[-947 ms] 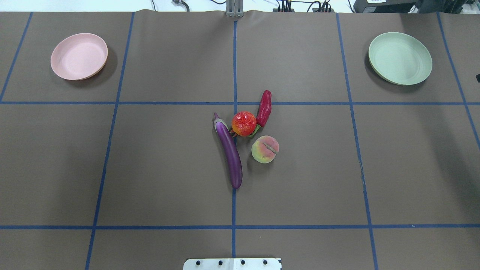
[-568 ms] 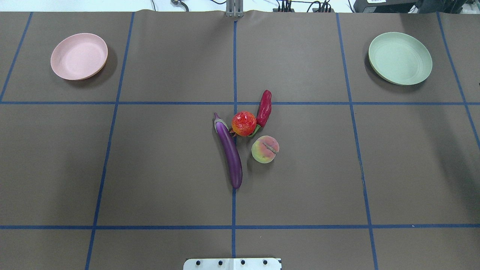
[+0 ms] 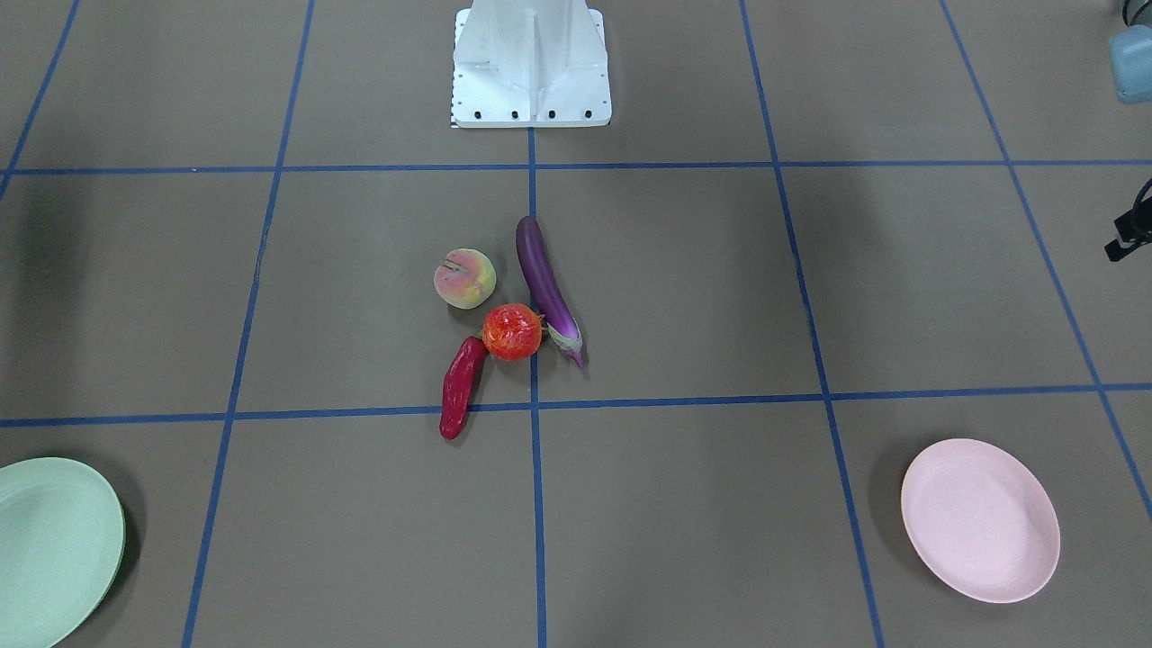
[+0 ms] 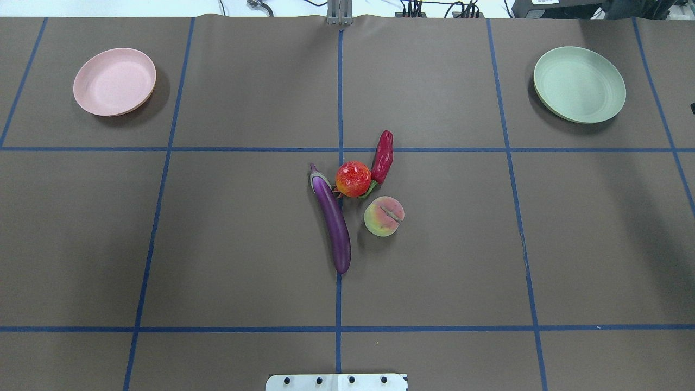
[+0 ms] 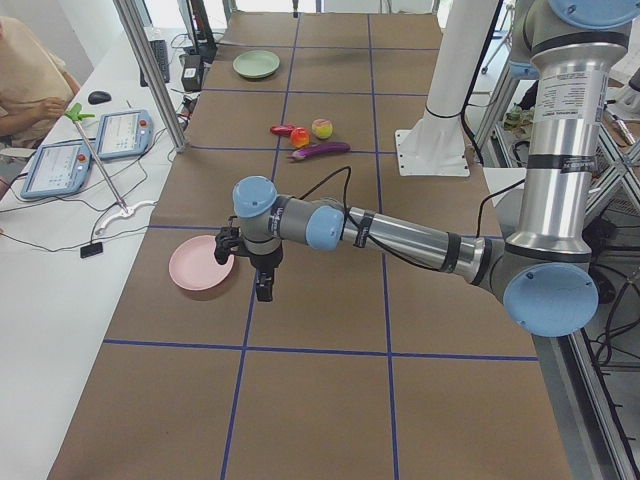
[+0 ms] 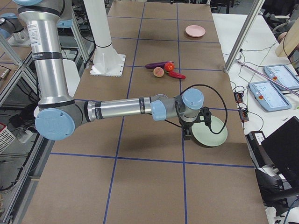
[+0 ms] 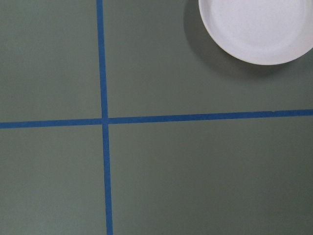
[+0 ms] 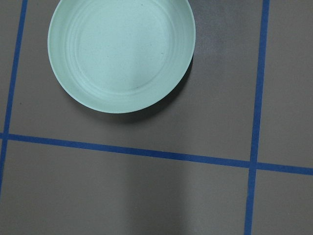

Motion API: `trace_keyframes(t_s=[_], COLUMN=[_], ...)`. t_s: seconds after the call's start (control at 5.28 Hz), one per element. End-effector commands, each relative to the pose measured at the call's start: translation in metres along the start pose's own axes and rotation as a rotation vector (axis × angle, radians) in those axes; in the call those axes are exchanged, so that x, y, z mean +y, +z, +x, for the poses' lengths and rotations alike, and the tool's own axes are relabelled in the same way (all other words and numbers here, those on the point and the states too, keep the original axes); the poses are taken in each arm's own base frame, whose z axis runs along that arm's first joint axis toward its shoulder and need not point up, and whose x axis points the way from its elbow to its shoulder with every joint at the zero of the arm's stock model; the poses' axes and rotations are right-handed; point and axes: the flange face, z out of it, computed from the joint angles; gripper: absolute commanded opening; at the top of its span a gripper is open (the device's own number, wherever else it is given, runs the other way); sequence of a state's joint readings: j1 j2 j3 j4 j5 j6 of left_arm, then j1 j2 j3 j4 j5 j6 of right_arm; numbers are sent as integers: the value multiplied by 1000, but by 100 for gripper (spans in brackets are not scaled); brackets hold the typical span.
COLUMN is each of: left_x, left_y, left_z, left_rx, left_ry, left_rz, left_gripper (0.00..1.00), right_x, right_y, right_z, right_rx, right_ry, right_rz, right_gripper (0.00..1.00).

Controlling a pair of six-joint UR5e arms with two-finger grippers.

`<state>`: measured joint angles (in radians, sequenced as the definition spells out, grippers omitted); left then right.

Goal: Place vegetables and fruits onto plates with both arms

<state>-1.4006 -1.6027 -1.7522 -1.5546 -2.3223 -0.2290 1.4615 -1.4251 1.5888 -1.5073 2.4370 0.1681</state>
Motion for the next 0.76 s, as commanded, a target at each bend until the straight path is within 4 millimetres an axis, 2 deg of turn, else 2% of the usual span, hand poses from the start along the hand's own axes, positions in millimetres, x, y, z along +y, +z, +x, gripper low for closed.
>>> trace_keyframes(t_s=[0.0, 0.19, 0.38, 0.57], left_x=[3, 10, 15, 13], left_y=[3, -1, -5, -9], left_z=[-6, -3, 1, 15], left_rx=[-2, 1, 5, 20], left_ry=[100, 115, 116, 112], left_rz=[-11, 2, 11, 20], left_gripper=[100, 100, 100, 100], right_x=[10, 22, 25, 28], right_y=[-1, -7, -6, -5], right_z=[1, -7, -7, -10], right_rx=[-4, -1, -10, -35], right_ry=[8, -9, -9, -9], right_rz=[-6, 8, 4, -3], right_gripper=[100, 100, 100, 100])
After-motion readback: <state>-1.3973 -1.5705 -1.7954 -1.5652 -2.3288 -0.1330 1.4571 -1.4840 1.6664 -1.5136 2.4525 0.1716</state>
